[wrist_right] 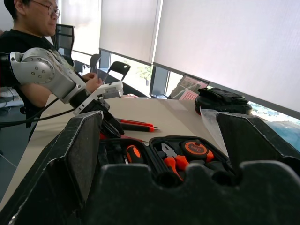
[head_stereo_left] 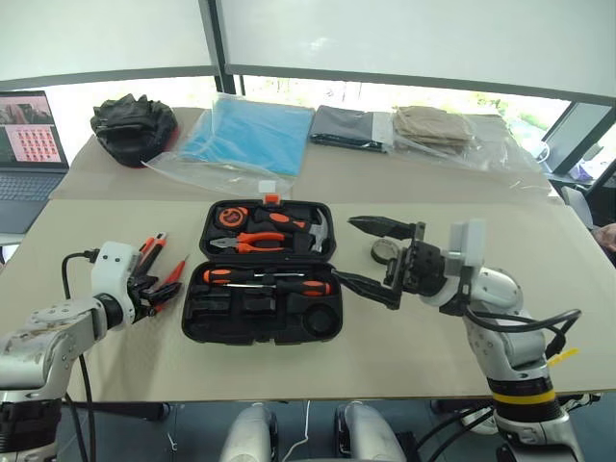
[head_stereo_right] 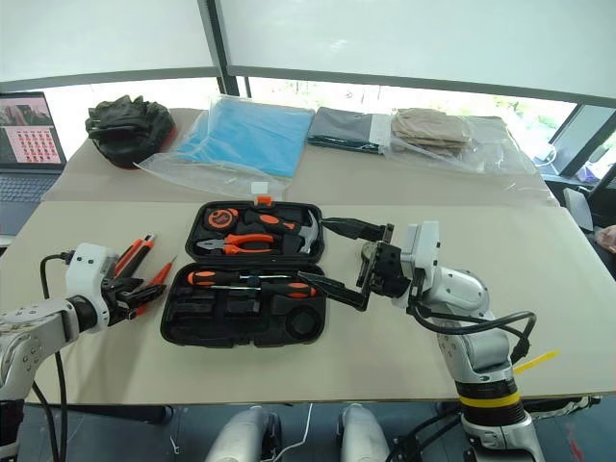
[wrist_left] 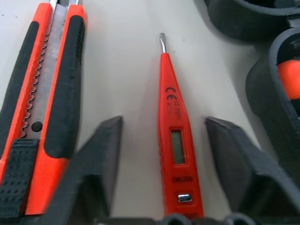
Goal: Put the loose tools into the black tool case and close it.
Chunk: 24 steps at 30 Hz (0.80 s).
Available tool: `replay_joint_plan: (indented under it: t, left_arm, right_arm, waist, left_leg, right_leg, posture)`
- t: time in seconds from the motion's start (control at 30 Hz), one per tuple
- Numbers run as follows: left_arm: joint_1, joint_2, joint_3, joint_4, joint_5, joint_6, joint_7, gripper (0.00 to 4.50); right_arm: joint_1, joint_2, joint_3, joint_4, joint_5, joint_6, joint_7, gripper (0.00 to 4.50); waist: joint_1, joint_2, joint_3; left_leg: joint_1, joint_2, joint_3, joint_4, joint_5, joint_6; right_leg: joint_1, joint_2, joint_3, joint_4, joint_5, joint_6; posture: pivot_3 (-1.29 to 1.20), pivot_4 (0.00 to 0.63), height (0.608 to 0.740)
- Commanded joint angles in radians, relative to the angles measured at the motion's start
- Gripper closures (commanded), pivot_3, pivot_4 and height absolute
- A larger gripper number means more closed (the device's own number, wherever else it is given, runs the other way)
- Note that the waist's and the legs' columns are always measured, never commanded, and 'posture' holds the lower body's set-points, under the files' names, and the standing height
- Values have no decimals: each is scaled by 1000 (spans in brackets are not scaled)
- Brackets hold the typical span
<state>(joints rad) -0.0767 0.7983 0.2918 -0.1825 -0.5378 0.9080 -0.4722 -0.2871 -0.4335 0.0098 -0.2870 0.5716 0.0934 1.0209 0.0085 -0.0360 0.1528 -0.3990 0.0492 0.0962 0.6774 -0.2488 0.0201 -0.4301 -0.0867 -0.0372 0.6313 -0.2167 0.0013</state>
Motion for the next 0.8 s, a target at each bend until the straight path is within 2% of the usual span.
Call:
replay_joint_plan:
  t: [0.03, 0.1, 0.2, 0.33, 0.47, 0.57, 0.6, 0.67, 0.77, 0.8]
  left_arm:
    - [26, -4, -11, 1, 5, 0, -40, 3159]
    - [27, -13, 23, 5, -11, -43, -76, 3896]
    - [3, -63, 131, 24, -94, -142, -165, 3896]
    - [42, 15, 134, 30, -54, -345, -408, 3896]
    - [4, 110, 57, -29, -15, -529, -620, 3896]
    - [-41, 159, -51, -44, 44, -618, -730, 3896]
    - [-73, 173, -124, -40, 94, -648, -761, 3896]
    - [-134, 180, -240, -29, 173, -658, -779, 3896]
    - [-193, 203, -349, -6, 299, -681, -777, 3896]
    - [-212, 206, -375, -16, 307, -641, -778, 3896]
  right_arm:
    - [10, -13, -19, -45, 2, -20, -4, 0]
    - [20, -22, -24, -52, 2, -19, -3, 0]
    - [34, -42, -33, -67, 8, -12, -1, 0]
    - [53, -86, -60, -93, 33, 9, 4, 0]
    - [92, -150, -108, -122, 73, 50, 15, 0]
    - [134, -210, -103, -145, 73, 61, 67, 0]
    - [146, -227, -104, -158, 91, 88, 70, 0]
    - [155, -245, -104, -179, 115, 134, 52, 0]
    - [158, -271, -99, -207, 121, 195, 25, 0]
    - [156, -274, -98, -222, 130, 220, 7, 0]
  waist:
    - [1, 0, 0]
    - [2, 0, 0]
    - [3, 0, 0]
    - [2, -1, 1]
    - [5, -1, 1]
    - [12, -1, 1]
    - [10, -1, 1]
    - [10, 0, 1]
    - [4, 0, 1]
    - [2, 0, 1]
  left_leg:
    - [0, 0, 0, 0, 0, 0]
    - [0, 0, 0, 0, 0, 0]
    - [-1, 0, 0, 0, 0, 0]
    - [-2, 0, 0, 1, 0, 0]
    - [-3, 0, 0, 0, 0, 0]
    - [-5, -1, 0, 1, 0, 1]
    - [-5, -2, 0, 1, 0, 1]
    - [-5, -2, 0, 1, 0, 1]
    - [-5, -2, 1, 2, 0, 2]
    - [-6, -1, 1, 2, 0, 2]
  right_leg:
    - [0, 0, 0, 0, 0, 0]
    - [0, -1, 0, 0, 0, 0]
    - [0, -1, -1, -1, 0, 0]
    - [-1, -1, -2, -1, 0, 0]
    - [-2, -1, -2, -2, 0, -1]
    - [-3, -3, -3, -2, 0, 0]
    - [-3, -3, -2, -2, 0, 0]
    - [-2, -2, -2, -2, 0, 1]
    - [-2, 0, -1, -2, 0, 1]
    - [-3, 2, -1, -2, 0, 1]
  posture:
    - [0, 150, 740]
    - [0, 150, 740]
    - [0, 150, 740]
    - [0, 150, 740]
    - [0, 150, 740]
    - [0, 150, 740]
    - [0, 150, 740]
    - [0, 150, 740]
    - [0, 150, 740]
    - [0, 150, 740]
